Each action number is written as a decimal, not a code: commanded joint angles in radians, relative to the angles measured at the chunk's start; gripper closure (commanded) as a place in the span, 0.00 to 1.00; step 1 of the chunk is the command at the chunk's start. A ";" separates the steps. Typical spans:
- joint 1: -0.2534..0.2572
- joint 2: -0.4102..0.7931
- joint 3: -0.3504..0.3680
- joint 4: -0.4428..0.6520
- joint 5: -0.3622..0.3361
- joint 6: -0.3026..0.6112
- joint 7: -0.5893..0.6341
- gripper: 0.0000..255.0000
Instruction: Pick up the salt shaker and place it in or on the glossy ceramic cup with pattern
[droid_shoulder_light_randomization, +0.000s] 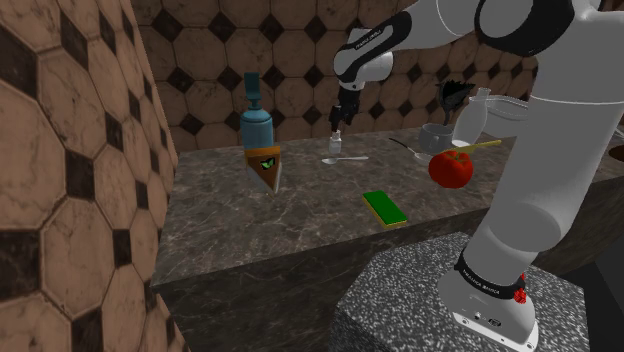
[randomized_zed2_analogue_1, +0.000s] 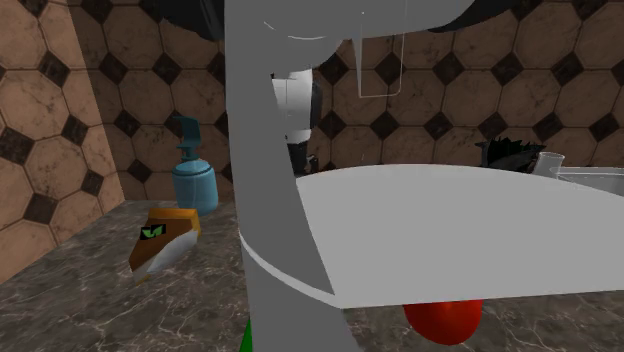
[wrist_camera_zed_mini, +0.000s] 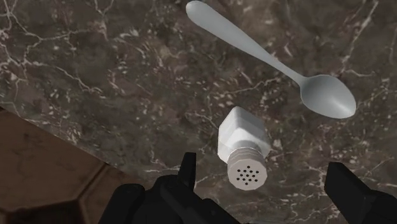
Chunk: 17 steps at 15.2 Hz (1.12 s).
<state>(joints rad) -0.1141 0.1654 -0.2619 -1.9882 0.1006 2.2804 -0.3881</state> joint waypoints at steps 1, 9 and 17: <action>-0.004 0.023 0.001 0.007 0.010 0.018 -0.011 0.00; -0.008 0.072 0.007 -0.008 0.031 0.079 -0.025 0.00; -0.008 0.072 0.007 -0.008 0.031 0.079 -0.025 1.00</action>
<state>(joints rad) -0.1225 0.2368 -0.2550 -1.9957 0.1321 2.3592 -0.4127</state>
